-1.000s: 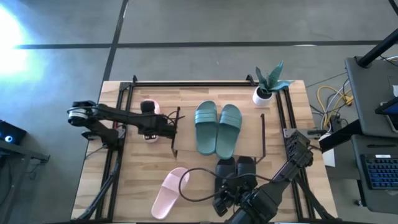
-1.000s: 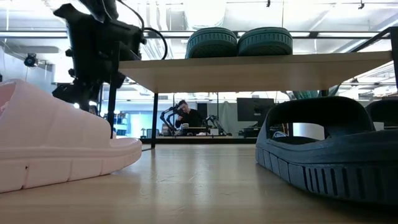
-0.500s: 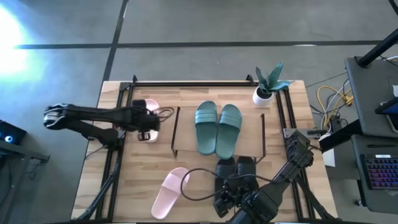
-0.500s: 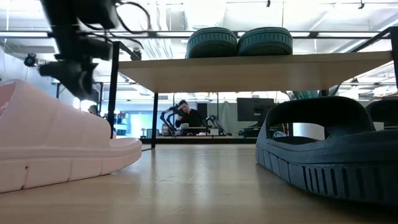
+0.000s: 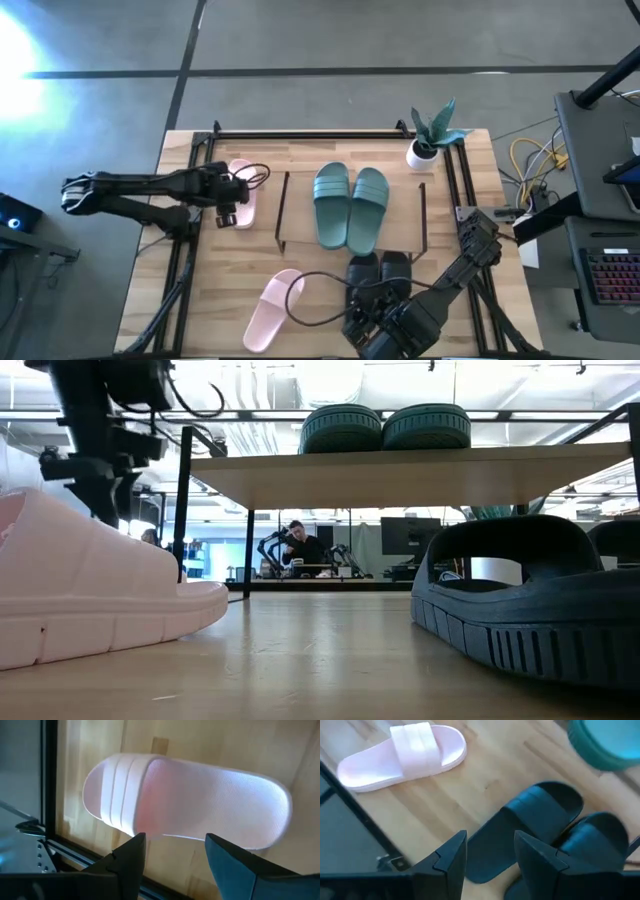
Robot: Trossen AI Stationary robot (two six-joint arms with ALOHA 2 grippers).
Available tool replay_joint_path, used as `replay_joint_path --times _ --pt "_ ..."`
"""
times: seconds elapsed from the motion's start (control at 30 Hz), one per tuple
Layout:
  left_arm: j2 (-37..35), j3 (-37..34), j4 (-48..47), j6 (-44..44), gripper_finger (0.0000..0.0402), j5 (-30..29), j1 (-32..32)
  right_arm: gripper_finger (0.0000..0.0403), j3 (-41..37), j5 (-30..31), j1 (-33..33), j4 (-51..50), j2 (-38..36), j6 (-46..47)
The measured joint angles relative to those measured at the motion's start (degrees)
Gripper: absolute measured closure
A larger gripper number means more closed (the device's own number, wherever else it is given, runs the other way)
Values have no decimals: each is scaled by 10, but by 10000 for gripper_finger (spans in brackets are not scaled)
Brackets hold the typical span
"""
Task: Pick and place slides into the shelf
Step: Put the pink slide under the shelf
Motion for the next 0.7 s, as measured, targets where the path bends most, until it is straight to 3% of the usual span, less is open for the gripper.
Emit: replay_joint_path --times 0.2,0.37,0.7 --pt "51 -2 26 -1 210 -2 2 248 -16 37 -32 0 -1 -86" --pt "87 4 27 -15 210 5 2 248 -29 33 -107 0 -20 -170" --pt "94 44 26 -91 210 -11 6 248 -32 -1 -290 17 -102 -490"
